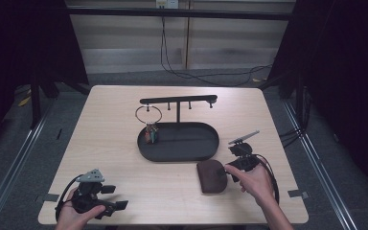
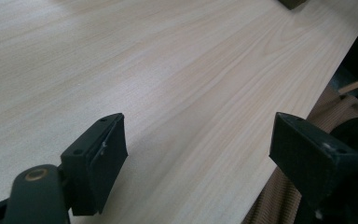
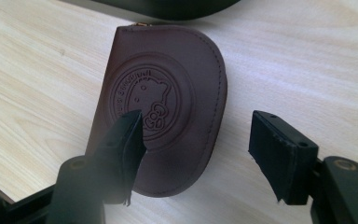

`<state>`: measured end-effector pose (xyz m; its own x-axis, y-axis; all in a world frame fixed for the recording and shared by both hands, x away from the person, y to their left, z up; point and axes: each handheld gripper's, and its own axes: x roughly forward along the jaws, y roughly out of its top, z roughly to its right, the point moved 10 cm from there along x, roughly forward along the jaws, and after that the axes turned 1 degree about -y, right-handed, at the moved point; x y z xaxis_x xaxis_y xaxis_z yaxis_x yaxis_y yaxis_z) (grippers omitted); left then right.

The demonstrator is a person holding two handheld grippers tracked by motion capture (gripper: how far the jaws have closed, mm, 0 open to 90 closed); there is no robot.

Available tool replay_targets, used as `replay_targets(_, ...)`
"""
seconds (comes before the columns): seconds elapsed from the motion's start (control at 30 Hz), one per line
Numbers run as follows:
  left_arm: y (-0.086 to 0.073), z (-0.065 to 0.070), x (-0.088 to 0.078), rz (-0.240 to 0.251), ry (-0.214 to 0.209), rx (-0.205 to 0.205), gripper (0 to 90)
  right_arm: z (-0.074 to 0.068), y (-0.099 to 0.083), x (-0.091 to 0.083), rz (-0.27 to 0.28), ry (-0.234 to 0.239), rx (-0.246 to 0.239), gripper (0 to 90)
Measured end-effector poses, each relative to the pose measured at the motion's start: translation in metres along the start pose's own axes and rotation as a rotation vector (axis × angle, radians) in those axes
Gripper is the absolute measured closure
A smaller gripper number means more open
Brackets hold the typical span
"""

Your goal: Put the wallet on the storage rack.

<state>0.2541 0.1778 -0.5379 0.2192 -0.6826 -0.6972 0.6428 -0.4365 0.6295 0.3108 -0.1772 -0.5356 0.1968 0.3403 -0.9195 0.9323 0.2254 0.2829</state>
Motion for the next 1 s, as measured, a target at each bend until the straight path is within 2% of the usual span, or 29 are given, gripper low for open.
replay_targets(0.17,0.0,0.005,0.0,-0.002,-0.006,0.015,18.5,0.0,0.001,0.008,-0.068,-0.011,-0.003,36.8)
replay_targets(0.27,-0.001,0.005,0.001,-0.009,-0.008,0.011,18.5,-0.001,0.002,0.011,-0.105,0.002,0.013,34.6)
replay_targets(0.37,-0.001,0.004,0.001,-0.006,-0.003,0.008,18.5,-0.006,0.002,0.014,-0.139,0.023,0.004,31.3)
replay_targets(0.47,-0.002,0.002,0.001,-0.012,-0.002,0.011,18.5,-0.009,0.004,0.017,-0.143,0.013,0.011,32.8)
replay_targets(0.53,-0.002,0.003,0.002,-0.012,-0.007,0.004,18.5,-0.008,0.006,0.02,-0.135,0.006,0.025,37.1)
replay_targets(0.6,-0.003,0.003,0.0,-0.014,-0.005,0.005,18.5,-0.007,0.006,0.022,-0.138,0.001,0.038,36.7)
replay_targets(0.73,-0.001,0.002,-0.003,0.006,-0.005,-0.001,18.5,-0.007,0.005,0.024,-0.14,0.019,0.063,40.3)
replay_targets(0.93,0.0,-0.001,-0.004,0.01,-0.006,0.0,18.5,-0.008,0.005,0.024,-0.123,0.024,0.054,44.5)
replay_targets(1.0,-0.002,-0.001,-0.003,0.006,-0.007,-0.006,21.0,-0.009,0.005,0.024,-0.126,0.033,0.058,45.5)
